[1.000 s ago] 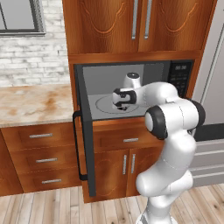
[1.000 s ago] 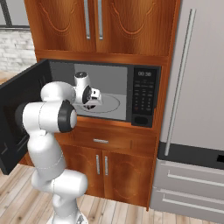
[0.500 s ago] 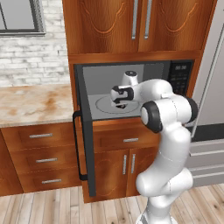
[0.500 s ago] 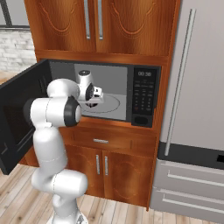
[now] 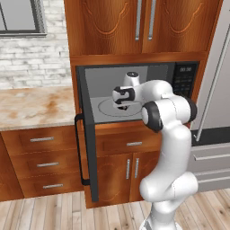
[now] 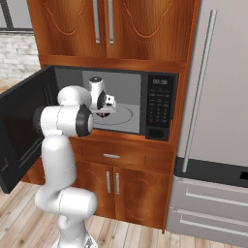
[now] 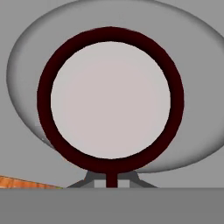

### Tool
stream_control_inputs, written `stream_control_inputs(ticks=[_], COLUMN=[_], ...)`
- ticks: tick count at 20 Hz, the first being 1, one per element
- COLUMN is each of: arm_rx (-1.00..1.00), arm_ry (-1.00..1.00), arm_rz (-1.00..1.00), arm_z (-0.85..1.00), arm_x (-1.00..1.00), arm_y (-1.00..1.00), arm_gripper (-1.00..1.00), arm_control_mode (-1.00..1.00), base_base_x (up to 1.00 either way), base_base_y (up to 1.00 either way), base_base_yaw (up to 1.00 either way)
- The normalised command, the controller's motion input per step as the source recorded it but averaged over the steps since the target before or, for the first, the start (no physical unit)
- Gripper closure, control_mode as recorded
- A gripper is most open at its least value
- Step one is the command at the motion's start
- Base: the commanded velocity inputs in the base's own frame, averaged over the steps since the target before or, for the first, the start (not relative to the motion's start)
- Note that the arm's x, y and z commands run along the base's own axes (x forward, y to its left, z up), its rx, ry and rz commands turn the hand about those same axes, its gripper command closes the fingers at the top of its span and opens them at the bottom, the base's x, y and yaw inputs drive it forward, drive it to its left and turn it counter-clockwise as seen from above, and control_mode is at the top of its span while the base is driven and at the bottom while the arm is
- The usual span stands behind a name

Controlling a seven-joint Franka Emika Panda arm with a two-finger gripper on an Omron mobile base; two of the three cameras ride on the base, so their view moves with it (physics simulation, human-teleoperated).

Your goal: Pick the mug from the counter and place it inside the microwave. Then close the microwave.

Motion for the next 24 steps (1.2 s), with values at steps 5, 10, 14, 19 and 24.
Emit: stream_control_inputs(ticks=[5,10,14,19,24], arm_rx=[0.00,0.00,0.00,0.00,0.00], arm_ry=[0.00,0.00,0.01,0.01,0.01], arm_rz=[0.00,0.00,0.00,0.00,0.00], arm_z=[-0.09,-0.11,-0.15,-0.24,-0.26], arm_x=[0.31,0.21,0.19,0.11,0.11], arm_y=[0.00,0.00,0.00,0.00,0.00], arm_gripper=[1.00,1.00,1.00,1.00,1.00], arm_control_mode=[-1.00,-1.00,-1.00,-1.00,-1.00], base_base_x=[0.00,0.00,0.00,0.00,0.00], base_base_y=[0.00,0.00,0.00,0.00,0.00], base_base_yaw=[0.00,0.00,0.00,0.00,0.00])
